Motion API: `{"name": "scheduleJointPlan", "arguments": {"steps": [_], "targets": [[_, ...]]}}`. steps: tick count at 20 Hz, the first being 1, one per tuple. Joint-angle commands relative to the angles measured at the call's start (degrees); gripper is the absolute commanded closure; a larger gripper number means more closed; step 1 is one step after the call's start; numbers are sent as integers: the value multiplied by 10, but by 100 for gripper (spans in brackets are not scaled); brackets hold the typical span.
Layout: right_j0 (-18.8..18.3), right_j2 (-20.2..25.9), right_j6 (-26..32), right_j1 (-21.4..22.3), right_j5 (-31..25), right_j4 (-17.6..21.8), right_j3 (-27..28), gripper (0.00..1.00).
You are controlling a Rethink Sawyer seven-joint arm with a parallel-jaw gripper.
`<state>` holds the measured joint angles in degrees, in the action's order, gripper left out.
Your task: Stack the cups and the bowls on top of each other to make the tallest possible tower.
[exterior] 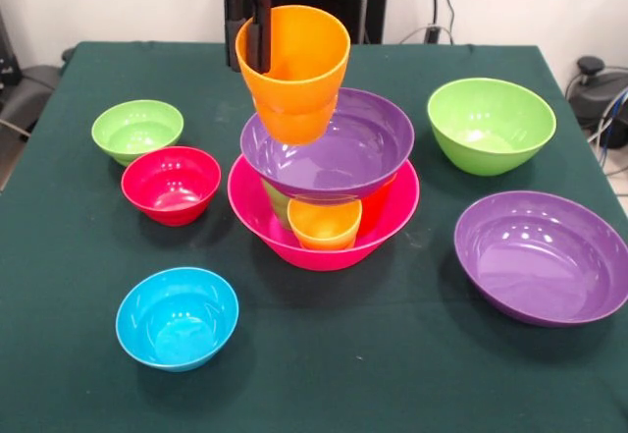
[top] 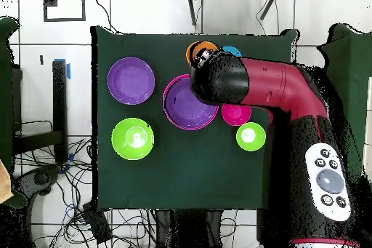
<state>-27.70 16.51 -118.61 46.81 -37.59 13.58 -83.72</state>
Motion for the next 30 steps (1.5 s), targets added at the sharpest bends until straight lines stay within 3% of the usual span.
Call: {"name": "scheduleJointPlan", "arguments": {"steps": [1,3,8,12,17,19,25,30], "targets": [[3,10,68,-25,-119,26,42,100],[6,10,55,-39,-95,28,32,100],[17,-1,-33,-52,28,17,-48,100],[42,-33,-84,-47,76,27,-86,100],[54,-49,-75,-44,72,19,-106,100],[62,-62,-66,-39,45,15,-101,100],[59,-62,-26,-44,46,19,-100,100],[75,-85,-29,-50,25,28,-86,100]]}}
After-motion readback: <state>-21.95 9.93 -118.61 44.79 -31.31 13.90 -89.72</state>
